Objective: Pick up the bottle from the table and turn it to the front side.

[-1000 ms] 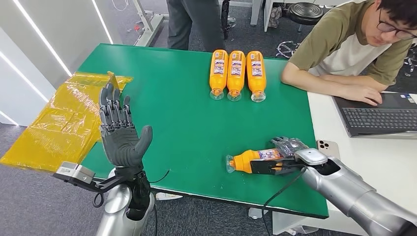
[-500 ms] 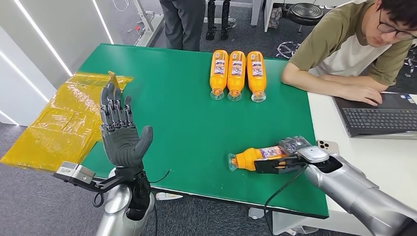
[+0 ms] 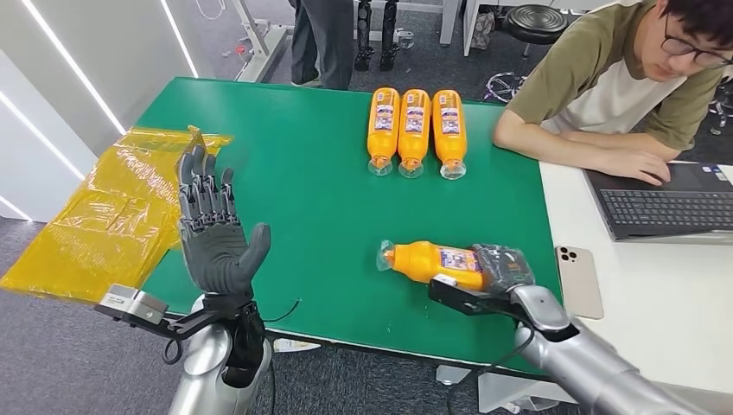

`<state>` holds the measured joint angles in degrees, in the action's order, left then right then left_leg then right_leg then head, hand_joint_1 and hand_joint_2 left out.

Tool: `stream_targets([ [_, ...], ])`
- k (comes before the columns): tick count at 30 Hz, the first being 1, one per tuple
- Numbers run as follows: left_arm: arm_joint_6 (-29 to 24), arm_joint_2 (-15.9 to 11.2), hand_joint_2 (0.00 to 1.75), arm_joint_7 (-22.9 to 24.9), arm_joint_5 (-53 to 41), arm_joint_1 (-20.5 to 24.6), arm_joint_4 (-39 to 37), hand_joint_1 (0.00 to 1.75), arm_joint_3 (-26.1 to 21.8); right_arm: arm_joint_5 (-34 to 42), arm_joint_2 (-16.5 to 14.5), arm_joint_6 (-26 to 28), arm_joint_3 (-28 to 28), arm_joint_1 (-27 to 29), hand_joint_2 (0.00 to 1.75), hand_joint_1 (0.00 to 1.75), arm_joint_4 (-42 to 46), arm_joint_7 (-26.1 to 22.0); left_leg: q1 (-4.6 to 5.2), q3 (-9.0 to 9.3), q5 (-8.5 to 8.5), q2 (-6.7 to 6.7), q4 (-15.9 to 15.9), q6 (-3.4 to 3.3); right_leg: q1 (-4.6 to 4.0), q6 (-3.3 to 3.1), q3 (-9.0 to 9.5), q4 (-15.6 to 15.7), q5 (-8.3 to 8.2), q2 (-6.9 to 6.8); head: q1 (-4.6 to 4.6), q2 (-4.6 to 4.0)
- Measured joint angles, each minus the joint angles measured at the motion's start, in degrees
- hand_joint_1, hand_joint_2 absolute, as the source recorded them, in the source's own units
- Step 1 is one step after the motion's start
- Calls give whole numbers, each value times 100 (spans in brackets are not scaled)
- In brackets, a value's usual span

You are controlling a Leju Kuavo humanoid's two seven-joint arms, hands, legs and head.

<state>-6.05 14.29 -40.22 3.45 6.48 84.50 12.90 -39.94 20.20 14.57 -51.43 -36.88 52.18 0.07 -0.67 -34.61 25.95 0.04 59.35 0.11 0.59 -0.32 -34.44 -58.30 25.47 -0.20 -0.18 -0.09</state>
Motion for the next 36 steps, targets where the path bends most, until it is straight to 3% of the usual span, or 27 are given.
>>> stream_targets([
  [5,-39,0,175,0,2,-68,-2,0,0,575,-749,1499,898,790,175,175,302,-985,-2,-11,-2,-4,-7,2,-2,-9,-18,-3,7,-4,3,0],
  [11,-39,0,175,0,75,-61,-44,0,13,1209,-1467,2361,1692,1348,175,175,413,-1879,-1,-16,3,-3,-12,7,-2,-14,-23,-1,16,-5,1,0],
  [15,248,-2,175,1,271,-27,-177,0,109,1339,-1843,2453,2016,1631,175,175,427,-2125,1,-17,6,-1,-11,10,-1,-13,-27,2,16,-2,2,0],
  [21,770,-25,175,335,280,66,-484,0,465,1291,-2162,2442,2165,1848,175,175,446,-2066,1,-18,7,-1,-11,10,0,-12,-28,3,17,-2,2,0],
  [29,1310,-28,175,593,131,214,-1075,0,872,765,-2399,2352,2177,2086,175,175,717,-1902,1,-20,7,0,-11,10,0,-12,-35,2,17,1,2,0],
  [36,1422,-20,175,608,131,285,-1530,0,949,242,-2533,2187,2175,2269,175,175,1142,-1813,1,-22,7,3,-11,11,-1,-12,-39,2,17,5,2,0],
])
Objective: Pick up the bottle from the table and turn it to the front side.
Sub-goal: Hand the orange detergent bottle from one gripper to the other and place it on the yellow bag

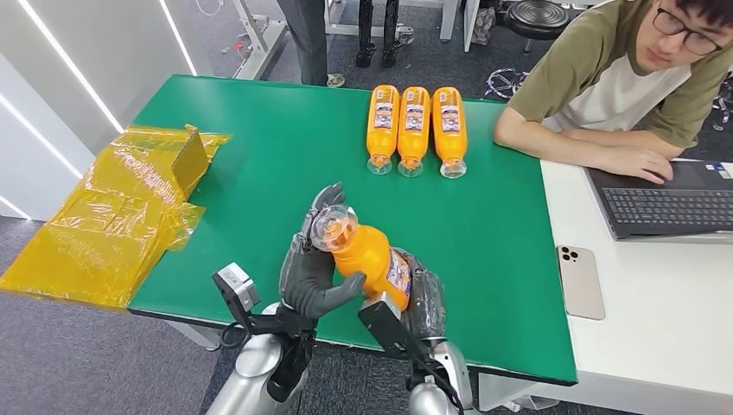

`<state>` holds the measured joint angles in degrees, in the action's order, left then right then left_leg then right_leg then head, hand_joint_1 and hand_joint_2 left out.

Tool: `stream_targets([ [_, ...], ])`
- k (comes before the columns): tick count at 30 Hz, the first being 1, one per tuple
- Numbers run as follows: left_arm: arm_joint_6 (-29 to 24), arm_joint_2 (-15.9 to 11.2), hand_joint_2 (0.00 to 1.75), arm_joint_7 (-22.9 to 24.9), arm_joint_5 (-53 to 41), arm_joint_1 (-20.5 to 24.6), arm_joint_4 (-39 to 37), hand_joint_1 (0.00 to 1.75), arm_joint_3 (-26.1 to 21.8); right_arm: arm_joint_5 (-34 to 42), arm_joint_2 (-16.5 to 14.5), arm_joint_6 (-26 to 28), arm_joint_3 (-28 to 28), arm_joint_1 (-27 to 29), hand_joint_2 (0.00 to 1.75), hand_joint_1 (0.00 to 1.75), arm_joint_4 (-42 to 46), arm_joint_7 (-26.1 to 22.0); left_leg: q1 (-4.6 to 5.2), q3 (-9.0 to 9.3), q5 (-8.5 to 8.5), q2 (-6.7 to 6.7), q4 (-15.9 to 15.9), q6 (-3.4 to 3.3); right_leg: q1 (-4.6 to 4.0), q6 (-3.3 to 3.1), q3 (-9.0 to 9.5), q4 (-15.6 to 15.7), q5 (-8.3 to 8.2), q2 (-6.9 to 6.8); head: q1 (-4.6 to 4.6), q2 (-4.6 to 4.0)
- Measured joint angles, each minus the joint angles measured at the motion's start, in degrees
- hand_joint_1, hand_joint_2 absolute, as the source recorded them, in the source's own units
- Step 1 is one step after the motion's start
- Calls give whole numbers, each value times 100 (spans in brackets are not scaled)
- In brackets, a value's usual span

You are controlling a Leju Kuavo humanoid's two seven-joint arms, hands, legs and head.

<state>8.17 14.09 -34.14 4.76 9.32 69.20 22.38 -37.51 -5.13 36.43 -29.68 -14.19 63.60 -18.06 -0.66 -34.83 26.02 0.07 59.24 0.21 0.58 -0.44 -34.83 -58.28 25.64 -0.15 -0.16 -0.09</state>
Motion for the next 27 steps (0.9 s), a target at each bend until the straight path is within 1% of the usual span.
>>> stream_targets([
  [6,50,14,175,-15,-11,24,-228,0,-1,-365,-66,-418,-3,35,175,175,139,252,0,-1,0,1,0,0,0,0,0,0,0,2,0,0],
  [11,58,14,175,-64,-36,15,-285,0,-67,-715,-92,-1085,-13,-39,175,175,105,637,0,-3,0,1,0,0,0,-1,0,0,-1,2,0,0],
  [14,64,15,175,-73,-42,-5,-287,0,-158,-833,-96,-1392,-13,-121,175,175,31,778,0,-3,0,2,0,0,0,-1,-1,0,-1,3,-1,0],
  [19,69,20,175,-113,-89,-36,-287,0,-310,-983,-101,-1704,-17,-179,175,175,-144,830,0,-3,0,1,0,0,0,-1,-3,0,-1,3,1,0],
  [26,70,32,175,-180,-98,-72,-287,0,-495,-1182,-101,-1908,-61,-158,175,175,-275,769,0,-5,0,2,0,0,0,-1,-6,0,-1,4,0,0],
  [27,74,35,175,-184,-97,-77,-287,10,-519,-1217,-101,-1941,-67,-152,175,175,-282,757,0,-5,0,2,0,0,0,-1,-6,0,-1,4,0,0],
])
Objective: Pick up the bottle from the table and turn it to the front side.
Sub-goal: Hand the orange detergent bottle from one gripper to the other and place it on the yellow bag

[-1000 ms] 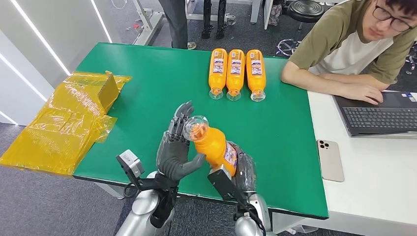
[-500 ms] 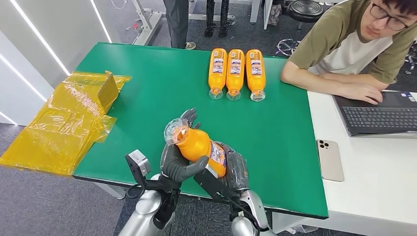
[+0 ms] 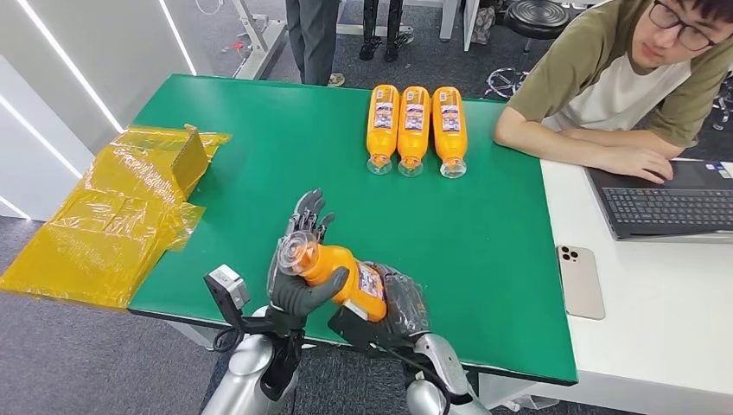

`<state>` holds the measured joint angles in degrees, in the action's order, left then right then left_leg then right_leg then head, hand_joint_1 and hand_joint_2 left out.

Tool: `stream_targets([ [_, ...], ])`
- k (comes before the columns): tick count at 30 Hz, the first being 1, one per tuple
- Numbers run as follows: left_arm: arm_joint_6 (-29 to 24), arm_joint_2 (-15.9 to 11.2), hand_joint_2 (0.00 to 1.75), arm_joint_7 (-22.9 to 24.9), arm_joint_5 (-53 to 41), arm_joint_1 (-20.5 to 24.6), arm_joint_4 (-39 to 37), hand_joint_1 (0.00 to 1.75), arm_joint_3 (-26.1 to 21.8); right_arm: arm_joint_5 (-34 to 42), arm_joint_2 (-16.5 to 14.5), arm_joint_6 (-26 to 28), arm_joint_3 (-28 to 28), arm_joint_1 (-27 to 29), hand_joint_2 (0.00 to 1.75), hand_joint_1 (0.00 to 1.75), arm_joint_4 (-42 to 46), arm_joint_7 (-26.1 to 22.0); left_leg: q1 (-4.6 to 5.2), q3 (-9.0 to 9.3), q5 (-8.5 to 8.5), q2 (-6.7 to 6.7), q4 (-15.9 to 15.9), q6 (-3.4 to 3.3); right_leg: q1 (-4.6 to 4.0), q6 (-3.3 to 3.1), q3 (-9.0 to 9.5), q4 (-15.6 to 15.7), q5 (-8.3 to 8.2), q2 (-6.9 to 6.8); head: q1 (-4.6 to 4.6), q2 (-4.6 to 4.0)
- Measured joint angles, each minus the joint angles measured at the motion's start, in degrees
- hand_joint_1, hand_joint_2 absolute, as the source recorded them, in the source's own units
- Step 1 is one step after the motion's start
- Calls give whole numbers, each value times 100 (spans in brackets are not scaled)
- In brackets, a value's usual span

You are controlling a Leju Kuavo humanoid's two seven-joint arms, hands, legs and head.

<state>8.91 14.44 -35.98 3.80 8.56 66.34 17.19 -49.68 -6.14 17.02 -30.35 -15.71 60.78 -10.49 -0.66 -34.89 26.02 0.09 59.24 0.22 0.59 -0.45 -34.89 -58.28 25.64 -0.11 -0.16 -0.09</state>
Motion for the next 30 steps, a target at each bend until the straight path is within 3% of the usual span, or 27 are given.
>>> stream_targets([
  [3,23,7,175,-7,5,-10,0,140,-57,-104,0,-86,-15,6,175,175,-11,-8,0,0,0,1,0,0,0,0,0,0,0,1,-1,0],
  [4,39,8,175,-10,10,-13,0,175,-70,-126,-1,-109,-21,4,175,175,-15,-7,0,0,0,1,0,0,0,0,0,0,0,1,-1,0],
  [15,162,13,175,-102,-24,-17,-3,175,-85,-45,-61,-31,17,-29,175,175,-74,-235,0,0,0,1,0,0,0,0,0,0,0,1,0,0],
  [19,160,14,175,-121,-12,-17,1,175,-85,55,-96,221,32,23,175,6,-68,-395,0,0,0,1,0,0,0,0,0,0,0,1,-1,0],
  [23,149,14,175,-107,-14,-15,2,175,-81,350,-163,614,32,126,175,0,22,-765,0,-1,0,1,0,0,0,0,-1,0,0,1,0,0],
  [30,79,16,175,-104,17,4,2,175,-5,993,-302,1860,5,434,175,0,515,-1833,0,-2,0,0,0,0,0,0,-2,0,0,1,0,0],
])
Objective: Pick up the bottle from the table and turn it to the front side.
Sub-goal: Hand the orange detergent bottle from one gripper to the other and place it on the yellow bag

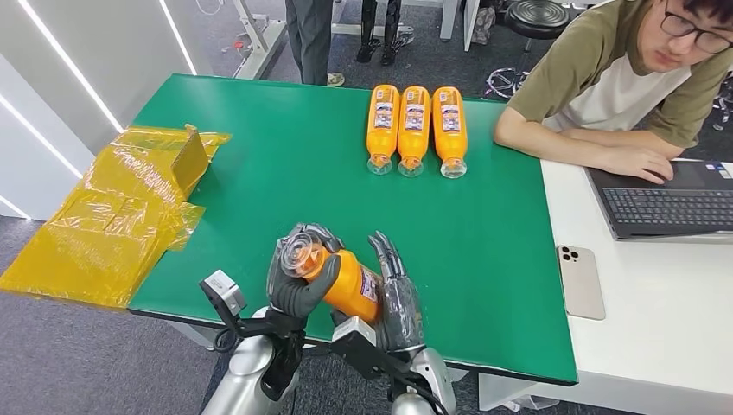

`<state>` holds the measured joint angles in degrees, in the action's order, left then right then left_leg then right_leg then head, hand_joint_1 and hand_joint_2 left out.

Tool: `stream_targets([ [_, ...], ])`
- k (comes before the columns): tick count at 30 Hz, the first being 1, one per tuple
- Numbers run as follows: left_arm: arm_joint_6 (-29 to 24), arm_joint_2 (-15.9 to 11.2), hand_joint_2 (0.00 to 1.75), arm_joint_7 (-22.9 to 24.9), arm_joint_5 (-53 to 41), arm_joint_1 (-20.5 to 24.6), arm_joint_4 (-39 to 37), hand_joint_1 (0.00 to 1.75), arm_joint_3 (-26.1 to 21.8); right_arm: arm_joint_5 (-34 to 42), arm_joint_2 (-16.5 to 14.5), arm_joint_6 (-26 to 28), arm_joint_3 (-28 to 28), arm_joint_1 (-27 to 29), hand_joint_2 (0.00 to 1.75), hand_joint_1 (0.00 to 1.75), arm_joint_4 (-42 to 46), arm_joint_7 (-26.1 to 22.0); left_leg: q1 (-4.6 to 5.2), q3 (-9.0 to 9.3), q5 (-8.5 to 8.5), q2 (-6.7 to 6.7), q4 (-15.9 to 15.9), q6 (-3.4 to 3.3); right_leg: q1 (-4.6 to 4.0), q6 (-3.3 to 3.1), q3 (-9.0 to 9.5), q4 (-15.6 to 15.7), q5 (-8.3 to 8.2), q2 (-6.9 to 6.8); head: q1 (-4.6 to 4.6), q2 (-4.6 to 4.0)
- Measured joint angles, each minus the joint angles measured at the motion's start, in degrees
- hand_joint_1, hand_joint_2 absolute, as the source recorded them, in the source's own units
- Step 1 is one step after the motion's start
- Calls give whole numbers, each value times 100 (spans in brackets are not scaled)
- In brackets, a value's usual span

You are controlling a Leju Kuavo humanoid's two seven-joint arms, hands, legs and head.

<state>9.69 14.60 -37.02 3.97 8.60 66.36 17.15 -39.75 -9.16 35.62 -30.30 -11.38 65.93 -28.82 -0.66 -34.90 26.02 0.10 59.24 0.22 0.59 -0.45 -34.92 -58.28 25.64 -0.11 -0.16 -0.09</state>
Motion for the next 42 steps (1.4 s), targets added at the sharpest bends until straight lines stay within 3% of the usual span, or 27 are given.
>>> stream_targets([
  [4,-140,-2,175,-18,-72,3,5,175,10,27,-44,340,98,185,175,0,445,-812,1,-1,0,2,0,0,1,0,-1,0,0,2,-1,0],
  [7,-514,-22,175,-109,-397,2,151,175,8,-63,-74,350,216,310,175,0,901,-1067,1,-2,0,2,0,0,1,0,-1,0,-1,2,-1,0],
  [11,-1223,-67,175,-27,-1166,111,681,175,-37,20,-83,350,305,447,175,0,1510,-1125,0,-3,-1,0,0,0,1,-1,1,-1,-1,-1,-4,0],
  [15,-2014,-199,175,394,-2316,333,1075,175,-150,592,-73,351,334,534,175,0,1844,-1131,0,-1,-1,1,0,1,0,-1,2,-3,-1,0,-6,0],
  [21,-2427,-799,175,879,-3308,646,1119,175,-170,1428,-30,349,333,624,175,0,2133,-1134,-2,-1,-4,1,0,5,-1,-2,-2,-8,-2,1,-6,0],
  [25,-2535,-940,175,997,-3521,756,1086,175,-169,1512,-26,349,333,639,175,0,2195,-1135,-2,-1,-5,1,0,6,-1,-3,-3,-9,-2,1,-4,0],
  [29,-2941,-1906,175,1875,-4566,2142,-4,175,-19,1847,-24,349,333,607,175,0,2311,-1136,-4,1,-16,4,-1,22,-2,-14,-4,-16,-10,4,-5,0],
  [32,-2929,-2268,175,2016,-4993,2554,-628,175,137,2101,-24,349,333,607,175,0,2359,-1134,-4,2,-18,7,-1,24,-2,-15,-6,-17,-10,9,-7,0],
  [37,-2793,-2745,175,1955,-5091,3044,-1782,175,289,2356,-23,349,338,641,175,0,2553,-1132,-4,1,-17,23,-1,25,-2,-18,-16,-19,-12,26,-6,0],
  [42,-3039,-2923,175,2107,-5474,3202,-2777,175,493,2472,-19,349,342,655,175,0,2707,-1127,-4,-3,-17,23,-2,25,-2,-18,-20,-18,-12,26,-6,0],
])
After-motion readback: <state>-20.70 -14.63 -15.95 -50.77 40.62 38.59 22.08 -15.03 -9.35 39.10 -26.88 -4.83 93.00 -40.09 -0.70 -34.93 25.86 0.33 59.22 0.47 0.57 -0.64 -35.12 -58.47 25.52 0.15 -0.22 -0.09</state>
